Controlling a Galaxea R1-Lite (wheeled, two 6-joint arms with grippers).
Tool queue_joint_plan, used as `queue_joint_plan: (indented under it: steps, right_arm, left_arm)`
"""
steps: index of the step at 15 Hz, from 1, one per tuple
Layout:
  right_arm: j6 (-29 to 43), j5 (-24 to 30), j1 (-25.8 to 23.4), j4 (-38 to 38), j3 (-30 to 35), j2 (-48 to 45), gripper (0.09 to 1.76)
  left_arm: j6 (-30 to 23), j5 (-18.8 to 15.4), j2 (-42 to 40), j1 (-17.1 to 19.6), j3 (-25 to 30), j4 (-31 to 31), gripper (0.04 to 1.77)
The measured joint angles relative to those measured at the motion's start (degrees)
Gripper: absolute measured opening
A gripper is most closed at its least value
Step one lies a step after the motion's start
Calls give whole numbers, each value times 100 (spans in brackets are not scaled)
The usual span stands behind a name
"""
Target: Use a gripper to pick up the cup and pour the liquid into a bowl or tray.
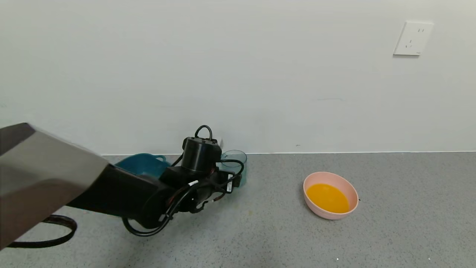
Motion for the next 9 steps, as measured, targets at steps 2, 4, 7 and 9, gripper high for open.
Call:
queue_joint_plan:
  steps: [2, 4, 7, 9]
  right_arm:
    - [2, 0, 2, 0, 0, 0, 171]
    - [2, 0, 2, 0, 0, 0, 171]
    - [2, 0, 0, -1, 0, 0, 171]
    - [2, 0, 0, 0, 0, 0, 171]
  left_arm:
    - [11, -41, -552, 2, 383, 273, 170]
    - [23, -52, -1186, -2, 805, 549, 170]
    - [28, -22, -2286, -13, 1530, 805, 171]
    - [39, 84, -3062, -71, 2078, 957, 171]
